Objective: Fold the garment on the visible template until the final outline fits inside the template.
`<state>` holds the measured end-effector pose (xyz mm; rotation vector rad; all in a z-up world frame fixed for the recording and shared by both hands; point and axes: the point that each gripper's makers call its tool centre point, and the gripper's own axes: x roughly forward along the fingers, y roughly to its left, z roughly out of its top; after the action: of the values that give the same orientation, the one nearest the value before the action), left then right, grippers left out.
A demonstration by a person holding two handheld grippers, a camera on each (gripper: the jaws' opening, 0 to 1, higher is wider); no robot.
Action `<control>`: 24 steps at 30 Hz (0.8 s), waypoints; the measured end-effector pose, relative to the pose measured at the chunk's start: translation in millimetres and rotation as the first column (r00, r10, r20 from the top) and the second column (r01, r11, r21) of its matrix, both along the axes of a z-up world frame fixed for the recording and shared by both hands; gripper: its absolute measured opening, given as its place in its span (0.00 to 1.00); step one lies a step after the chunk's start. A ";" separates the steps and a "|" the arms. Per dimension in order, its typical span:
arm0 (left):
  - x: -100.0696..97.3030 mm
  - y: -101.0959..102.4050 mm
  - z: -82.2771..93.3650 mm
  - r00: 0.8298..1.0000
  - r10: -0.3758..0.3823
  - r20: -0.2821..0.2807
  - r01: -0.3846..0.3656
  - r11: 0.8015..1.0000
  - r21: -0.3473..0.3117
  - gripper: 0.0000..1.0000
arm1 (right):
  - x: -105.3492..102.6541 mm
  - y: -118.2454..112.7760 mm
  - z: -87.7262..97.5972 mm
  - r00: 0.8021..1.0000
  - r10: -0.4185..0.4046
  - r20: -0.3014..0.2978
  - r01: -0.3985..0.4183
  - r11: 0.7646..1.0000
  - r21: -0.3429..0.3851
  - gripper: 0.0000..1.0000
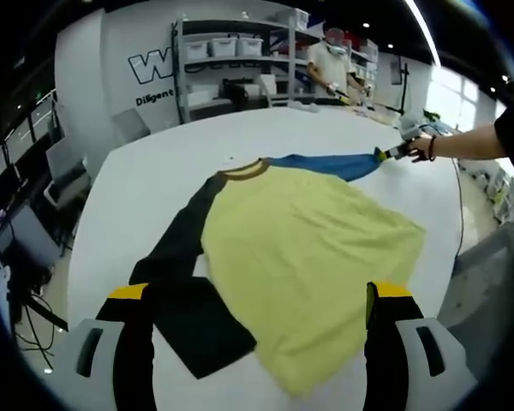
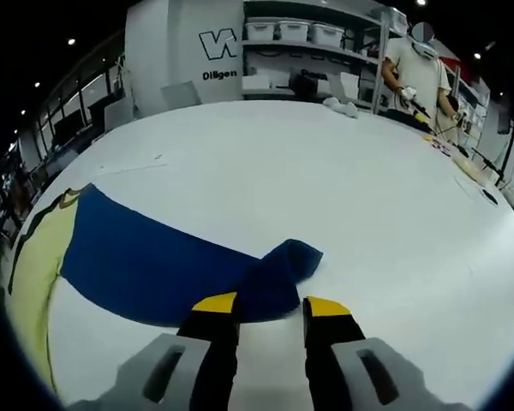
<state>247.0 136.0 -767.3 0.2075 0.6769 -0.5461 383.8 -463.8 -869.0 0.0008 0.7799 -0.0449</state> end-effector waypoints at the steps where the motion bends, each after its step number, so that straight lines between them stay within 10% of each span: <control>1: 0.0 0.0 0.0 1.000 0.000 0.000 0.000 1.000 0.000 0.99 | 0.1 0.4 0.1 1.000 0.001 0.000 -0.001 1.000 0.000 0.18; 24: -6.6 -3.1 8.2 1.000 -0.022 0.006 0.022 1.000 0.012 0.99 | -19.3 -14.6 18.6 0.999 0.004 -0.053 -0.008 0.997 -0.078 0.01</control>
<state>240.5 132.9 -759.2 0.2280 0.6727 -0.5620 364.5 -478.4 -850.4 -0.0770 0.8303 -0.0699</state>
